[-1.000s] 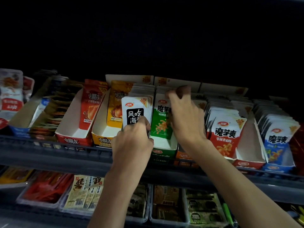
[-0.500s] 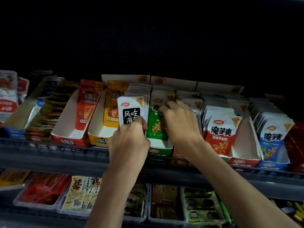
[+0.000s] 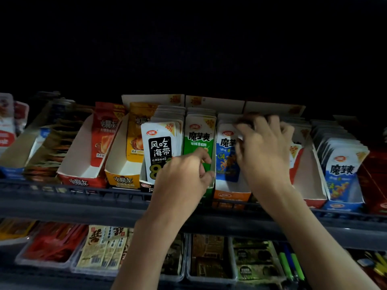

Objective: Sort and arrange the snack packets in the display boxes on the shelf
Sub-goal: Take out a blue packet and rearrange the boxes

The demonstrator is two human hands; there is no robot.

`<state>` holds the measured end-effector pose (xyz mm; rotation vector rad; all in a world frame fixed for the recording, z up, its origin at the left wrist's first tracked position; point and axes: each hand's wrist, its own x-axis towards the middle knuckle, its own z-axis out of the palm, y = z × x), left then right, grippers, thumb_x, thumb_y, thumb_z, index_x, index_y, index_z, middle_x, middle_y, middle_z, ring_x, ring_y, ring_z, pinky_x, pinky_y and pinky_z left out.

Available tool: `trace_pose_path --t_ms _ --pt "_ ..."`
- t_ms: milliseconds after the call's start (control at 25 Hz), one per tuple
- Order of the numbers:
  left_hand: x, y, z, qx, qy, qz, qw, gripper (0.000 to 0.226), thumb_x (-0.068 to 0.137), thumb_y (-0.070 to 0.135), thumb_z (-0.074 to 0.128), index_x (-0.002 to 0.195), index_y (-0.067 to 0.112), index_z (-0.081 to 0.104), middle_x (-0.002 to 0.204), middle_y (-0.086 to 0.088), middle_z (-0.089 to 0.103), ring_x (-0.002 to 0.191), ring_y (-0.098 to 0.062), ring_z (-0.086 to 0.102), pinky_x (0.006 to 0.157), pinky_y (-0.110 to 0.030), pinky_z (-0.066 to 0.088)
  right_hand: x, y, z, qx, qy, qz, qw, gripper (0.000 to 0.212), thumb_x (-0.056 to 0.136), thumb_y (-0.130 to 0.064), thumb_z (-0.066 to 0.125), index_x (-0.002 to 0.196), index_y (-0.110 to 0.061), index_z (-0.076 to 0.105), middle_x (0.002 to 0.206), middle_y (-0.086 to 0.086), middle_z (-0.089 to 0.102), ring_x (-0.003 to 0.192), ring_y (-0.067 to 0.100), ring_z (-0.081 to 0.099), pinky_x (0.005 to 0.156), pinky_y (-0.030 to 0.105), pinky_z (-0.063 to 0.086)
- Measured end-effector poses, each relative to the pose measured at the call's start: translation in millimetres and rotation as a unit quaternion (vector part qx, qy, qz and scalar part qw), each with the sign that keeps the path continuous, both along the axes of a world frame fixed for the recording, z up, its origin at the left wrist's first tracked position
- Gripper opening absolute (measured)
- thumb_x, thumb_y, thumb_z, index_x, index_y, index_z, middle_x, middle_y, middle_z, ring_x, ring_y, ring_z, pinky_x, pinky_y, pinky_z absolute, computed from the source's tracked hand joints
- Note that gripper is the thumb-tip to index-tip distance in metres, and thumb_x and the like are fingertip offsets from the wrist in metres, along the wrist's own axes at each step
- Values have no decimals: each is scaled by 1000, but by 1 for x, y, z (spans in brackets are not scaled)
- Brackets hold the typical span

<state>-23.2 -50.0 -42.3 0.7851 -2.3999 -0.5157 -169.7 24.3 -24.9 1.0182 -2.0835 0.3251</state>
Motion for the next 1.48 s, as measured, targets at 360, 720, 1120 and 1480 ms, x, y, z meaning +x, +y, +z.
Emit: trace_pose_path --t_ms 360,720,1120,1480 --pt "-9 7 -6 -16 -17 -28 999 19 86 38 69 102 34 59 75 16 63 64 1 56 64 -25 52 -7 -4 -2 -27 -24 35 999 30 78 -13 73 108 -12 70 102 13 64 101 37 53 86 43 22" --pt "-8 4 -9 -26 -28 -35 999 21 87 39 68 105 35 59 78 16 65 54 11 42 59 -20 40 0 2 -6 -38 -18 80 996 36 73 -7 75 108 -9 71 98 9 67 92 32 53 78 39 24" --pt "-7 6 -8 -13 -30 -27 999 21 87 40 68 105 34 59 80 16 64 53 10 43 59 -20 41 -1 4 -4 -30 -48 82 995 17 74 -6 80 89 -8 74 88 8 60 89 30 51 75 36 22" --pt "-11 13 3 61 92 8 994 37 89 48 60 122 32 52 104 24 48 83 3 48 74 -23 40 5 28 25 -125 -34 197 972 12 92 -21 62 96 -14 71 110 8 61 105 25 45 82 32 26"
